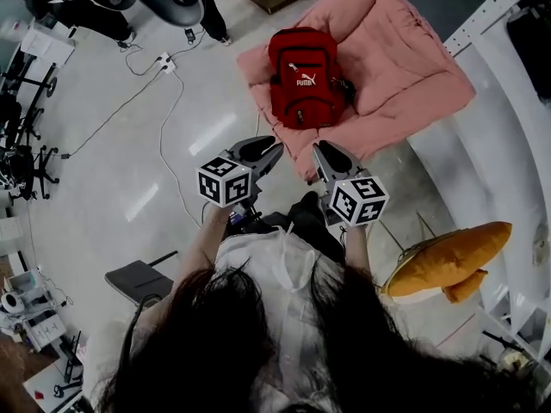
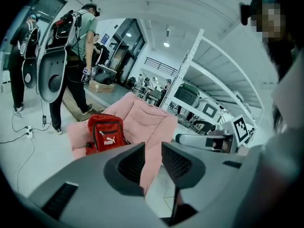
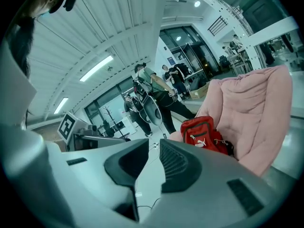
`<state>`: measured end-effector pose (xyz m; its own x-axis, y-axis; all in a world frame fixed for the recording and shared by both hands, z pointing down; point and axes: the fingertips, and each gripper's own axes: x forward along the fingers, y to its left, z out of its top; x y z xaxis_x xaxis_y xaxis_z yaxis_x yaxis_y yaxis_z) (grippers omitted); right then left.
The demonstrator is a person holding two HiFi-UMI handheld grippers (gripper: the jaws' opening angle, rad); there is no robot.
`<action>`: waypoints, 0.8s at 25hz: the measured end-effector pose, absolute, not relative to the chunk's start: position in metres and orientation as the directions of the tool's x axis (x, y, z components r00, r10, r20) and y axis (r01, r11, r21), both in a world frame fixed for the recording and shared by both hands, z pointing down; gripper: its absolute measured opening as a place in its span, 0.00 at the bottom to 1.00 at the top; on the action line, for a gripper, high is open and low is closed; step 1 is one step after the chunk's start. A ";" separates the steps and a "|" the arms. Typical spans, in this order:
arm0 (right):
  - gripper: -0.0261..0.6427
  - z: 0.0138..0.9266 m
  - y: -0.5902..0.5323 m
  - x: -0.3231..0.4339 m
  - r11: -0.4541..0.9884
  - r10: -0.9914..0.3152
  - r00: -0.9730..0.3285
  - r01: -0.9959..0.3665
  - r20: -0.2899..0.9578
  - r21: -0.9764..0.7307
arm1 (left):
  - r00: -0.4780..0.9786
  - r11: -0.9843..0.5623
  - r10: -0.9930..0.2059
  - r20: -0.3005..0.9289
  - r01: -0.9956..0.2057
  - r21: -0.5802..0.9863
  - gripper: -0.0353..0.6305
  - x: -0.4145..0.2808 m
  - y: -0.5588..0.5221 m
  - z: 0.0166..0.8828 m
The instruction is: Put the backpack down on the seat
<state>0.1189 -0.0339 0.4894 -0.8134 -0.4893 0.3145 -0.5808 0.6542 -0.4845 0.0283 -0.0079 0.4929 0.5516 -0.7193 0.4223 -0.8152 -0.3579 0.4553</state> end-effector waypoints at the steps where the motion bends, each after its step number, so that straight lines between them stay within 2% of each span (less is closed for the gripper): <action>1: 0.16 0.489 -0.031 0.115 0.656 -0.488 -0.813 -0.582 0.317 -0.481 | 0.551 -0.358 -0.721 0.419 -0.815 0.456 0.23 0.025 -0.004 0.492; 9: 0.16 0.487 0.003 0.080 0.663 -0.485 -0.804 -0.595 0.344 -0.455 | 0.575 -0.370 -0.731 0.368 -0.787 0.493 0.23 -0.007 0.041 0.479; 20: 0.16 0.485 0.080 0.051 0.664 -0.496 -0.781 -0.623 0.380 -0.413 | 0.592 -0.429 -0.714 0.373 -0.792 0.435 0.23 -0.031 0.109 0.480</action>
